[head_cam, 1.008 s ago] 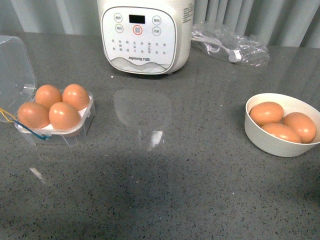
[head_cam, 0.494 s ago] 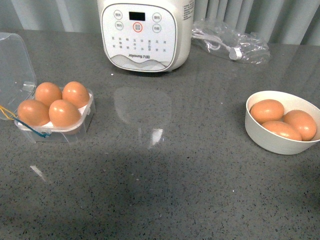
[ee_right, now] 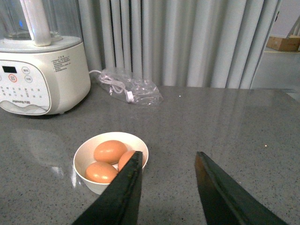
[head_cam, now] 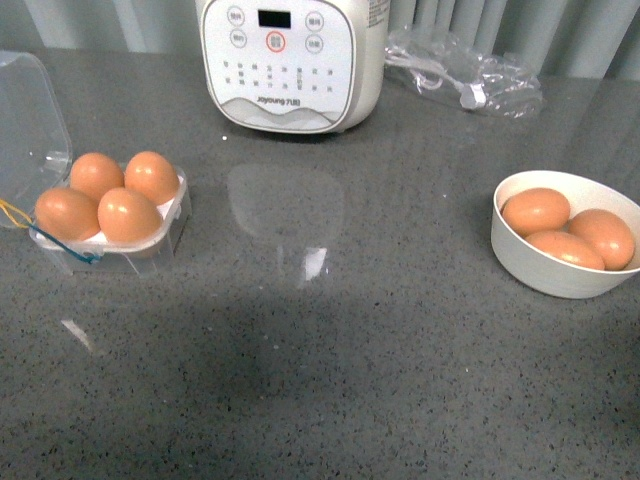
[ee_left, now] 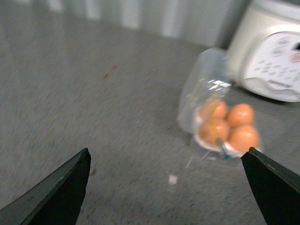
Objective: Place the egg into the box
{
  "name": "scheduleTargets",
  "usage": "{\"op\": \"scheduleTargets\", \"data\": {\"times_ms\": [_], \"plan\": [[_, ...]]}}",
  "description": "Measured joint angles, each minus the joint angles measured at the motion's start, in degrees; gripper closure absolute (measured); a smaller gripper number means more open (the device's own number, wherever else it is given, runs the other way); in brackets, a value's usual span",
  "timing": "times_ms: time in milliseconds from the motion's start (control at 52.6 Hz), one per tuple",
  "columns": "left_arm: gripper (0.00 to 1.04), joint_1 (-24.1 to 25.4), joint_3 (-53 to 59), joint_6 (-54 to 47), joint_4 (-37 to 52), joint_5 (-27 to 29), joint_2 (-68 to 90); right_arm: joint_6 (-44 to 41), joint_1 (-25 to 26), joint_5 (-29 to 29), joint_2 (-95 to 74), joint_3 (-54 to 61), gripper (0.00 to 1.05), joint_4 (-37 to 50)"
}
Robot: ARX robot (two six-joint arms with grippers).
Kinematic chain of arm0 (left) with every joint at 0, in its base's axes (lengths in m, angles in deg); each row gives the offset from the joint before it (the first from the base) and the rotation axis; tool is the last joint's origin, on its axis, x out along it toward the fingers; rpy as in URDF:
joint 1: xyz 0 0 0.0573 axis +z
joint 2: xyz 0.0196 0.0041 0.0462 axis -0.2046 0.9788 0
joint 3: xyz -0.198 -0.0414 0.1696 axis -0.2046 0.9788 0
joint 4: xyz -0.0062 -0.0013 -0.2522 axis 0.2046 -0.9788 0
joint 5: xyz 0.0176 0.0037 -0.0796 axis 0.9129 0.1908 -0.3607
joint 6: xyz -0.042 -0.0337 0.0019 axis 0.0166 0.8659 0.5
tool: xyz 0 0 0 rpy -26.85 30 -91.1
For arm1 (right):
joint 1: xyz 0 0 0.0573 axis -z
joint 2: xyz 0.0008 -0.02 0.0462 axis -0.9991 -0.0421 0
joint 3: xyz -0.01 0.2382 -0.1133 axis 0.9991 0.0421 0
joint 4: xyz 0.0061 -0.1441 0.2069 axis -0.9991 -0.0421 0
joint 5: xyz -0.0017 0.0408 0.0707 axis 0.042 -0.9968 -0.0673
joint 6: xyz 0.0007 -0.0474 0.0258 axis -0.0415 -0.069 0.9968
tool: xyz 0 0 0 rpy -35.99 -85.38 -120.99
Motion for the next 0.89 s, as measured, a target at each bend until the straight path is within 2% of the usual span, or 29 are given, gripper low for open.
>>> {"op": "scheduleTargets", "data": {"times_ms": [76,190,285,380,475,666,780,894], "plan": [[0.07,3.4,-1.0,5.1,3.4,-0.9,7.6,0.0,0.0,0.0,0.0,0.0,0.56,0.0],[0.07,9.4,-3.9,9.3,13.0,-2.0,20.6,0.0,0.0,0.0,0.0,0.0,0.38,0.0],[0.07,12.3,-7.1,11.6,19.8,-1.5,31.3,0.0,0.0,0.0,0.0,0.0,0.25,0.0],[0.07,13.6,-11.4,12.8,25.9,0.8,44.9,0.0,0.0,0.0,0.0,0.0,0.07,0.0],[0.07,14.1,-16.0,15.2,30.0,2.1,58.0,0.0,0.0,0.0,0.0,0.0,0.08,0.0],[0.07,14.3,-25.1,16.1,33.9,5.0,74.0,0.0,0.0,0.0,0.0,0.0,0.07,0.0],[0.07,12.4,-31.2,16.1,31.6,4.8,80.5,0.0,0.0,0.0,0.0,0.0,0.07,0.0],[0.07,7.5,-34.6,16.6,27.2,0.3,81.8,0.0,0.0,0.0,0.0,0.0,0.07,0.0]]}}
